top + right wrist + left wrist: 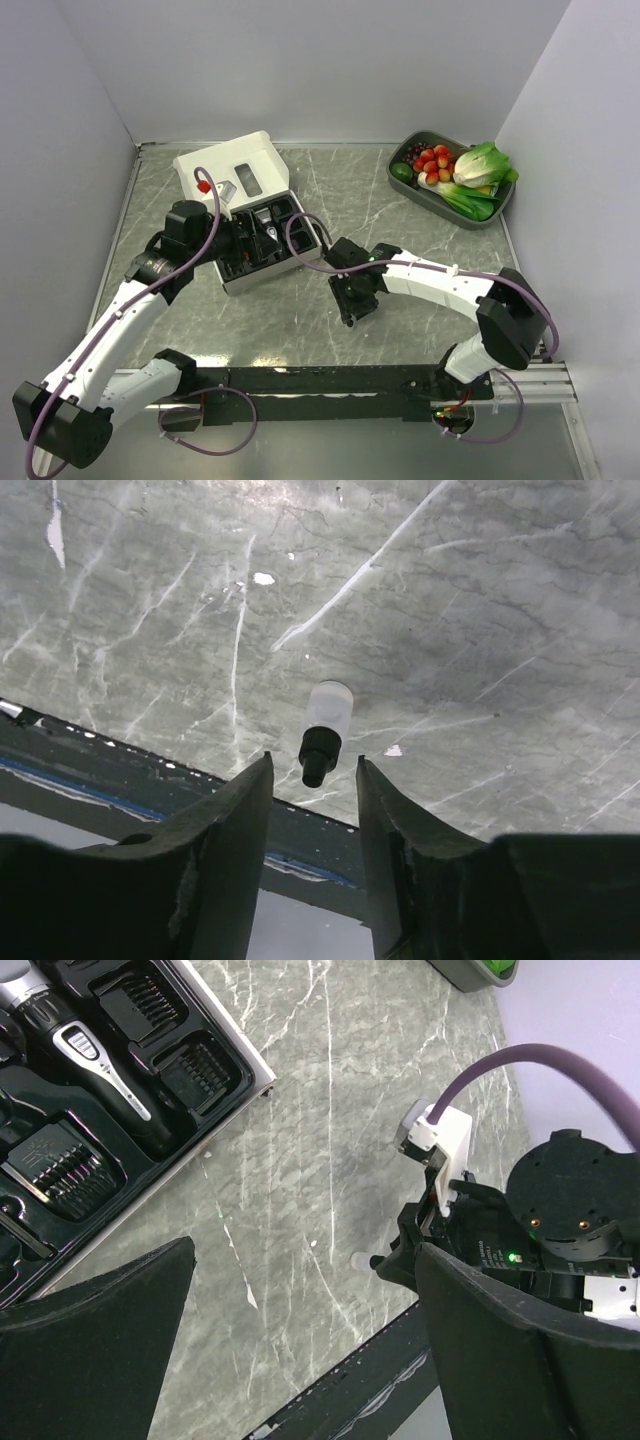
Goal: Sort the hair-cutting tools
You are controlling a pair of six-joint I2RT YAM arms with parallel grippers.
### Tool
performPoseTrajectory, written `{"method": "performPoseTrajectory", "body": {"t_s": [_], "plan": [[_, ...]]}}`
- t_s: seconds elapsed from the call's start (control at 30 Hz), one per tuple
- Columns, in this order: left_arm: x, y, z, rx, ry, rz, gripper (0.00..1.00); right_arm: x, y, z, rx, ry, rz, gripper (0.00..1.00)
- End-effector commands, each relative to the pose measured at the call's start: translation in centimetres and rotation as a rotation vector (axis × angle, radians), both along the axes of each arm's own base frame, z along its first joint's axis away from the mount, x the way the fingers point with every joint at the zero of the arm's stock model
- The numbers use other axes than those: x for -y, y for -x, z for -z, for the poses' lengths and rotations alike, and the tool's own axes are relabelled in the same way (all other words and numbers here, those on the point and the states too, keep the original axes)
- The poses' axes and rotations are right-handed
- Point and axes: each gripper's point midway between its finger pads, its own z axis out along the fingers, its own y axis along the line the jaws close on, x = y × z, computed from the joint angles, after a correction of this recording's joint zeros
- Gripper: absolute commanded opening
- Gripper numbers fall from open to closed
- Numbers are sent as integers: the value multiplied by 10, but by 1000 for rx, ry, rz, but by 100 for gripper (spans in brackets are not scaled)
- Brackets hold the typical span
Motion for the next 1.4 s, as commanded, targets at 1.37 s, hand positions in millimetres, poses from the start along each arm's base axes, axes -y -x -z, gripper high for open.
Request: {"method": "performPoseTrajectory", "body": {"t_s": [1.37], "plan": [[43, 73, -77, 188, 234, 518, 97, -34, 8, -190, 92, -458, -305, 13]]}}
